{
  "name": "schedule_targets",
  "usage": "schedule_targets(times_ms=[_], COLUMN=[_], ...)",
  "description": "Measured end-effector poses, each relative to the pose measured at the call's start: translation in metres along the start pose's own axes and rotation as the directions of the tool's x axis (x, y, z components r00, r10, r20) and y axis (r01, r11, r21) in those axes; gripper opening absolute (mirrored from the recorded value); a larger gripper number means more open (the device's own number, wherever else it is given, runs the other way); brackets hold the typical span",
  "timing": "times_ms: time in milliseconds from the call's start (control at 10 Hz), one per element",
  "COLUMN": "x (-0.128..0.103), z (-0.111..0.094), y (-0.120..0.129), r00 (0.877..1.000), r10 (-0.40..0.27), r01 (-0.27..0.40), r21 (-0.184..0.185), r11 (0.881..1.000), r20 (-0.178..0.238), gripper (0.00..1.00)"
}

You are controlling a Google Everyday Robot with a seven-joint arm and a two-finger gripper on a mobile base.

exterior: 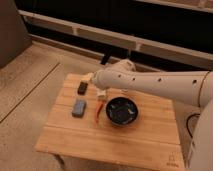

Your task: Place the ceramic cup in the ceramic bowl

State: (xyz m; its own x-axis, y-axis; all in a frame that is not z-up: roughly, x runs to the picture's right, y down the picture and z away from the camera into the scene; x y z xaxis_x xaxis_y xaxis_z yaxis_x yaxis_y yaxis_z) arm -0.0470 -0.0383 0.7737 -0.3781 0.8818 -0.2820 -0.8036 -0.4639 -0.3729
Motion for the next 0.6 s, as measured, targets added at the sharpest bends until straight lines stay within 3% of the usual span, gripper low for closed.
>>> schedule_targets(times_ms=[100, 300, 600], x=[-0.019, -0.038, -0.059], z=[0.0, -0.001, 0.0], y=[-0.009, -0.013, -0.037], r00=[0.999, 0.995, 0.993], r10=[-0.031, -0.081, -0.083], r01=[0.03, 0.081, 0.084], r21=[0.01, -0.004, -0.007], r11=[0.999, 0.997, 0.996], r20=[0.03, 0.061, 0.081], gripper=[0.65, 0.65, 0.65])
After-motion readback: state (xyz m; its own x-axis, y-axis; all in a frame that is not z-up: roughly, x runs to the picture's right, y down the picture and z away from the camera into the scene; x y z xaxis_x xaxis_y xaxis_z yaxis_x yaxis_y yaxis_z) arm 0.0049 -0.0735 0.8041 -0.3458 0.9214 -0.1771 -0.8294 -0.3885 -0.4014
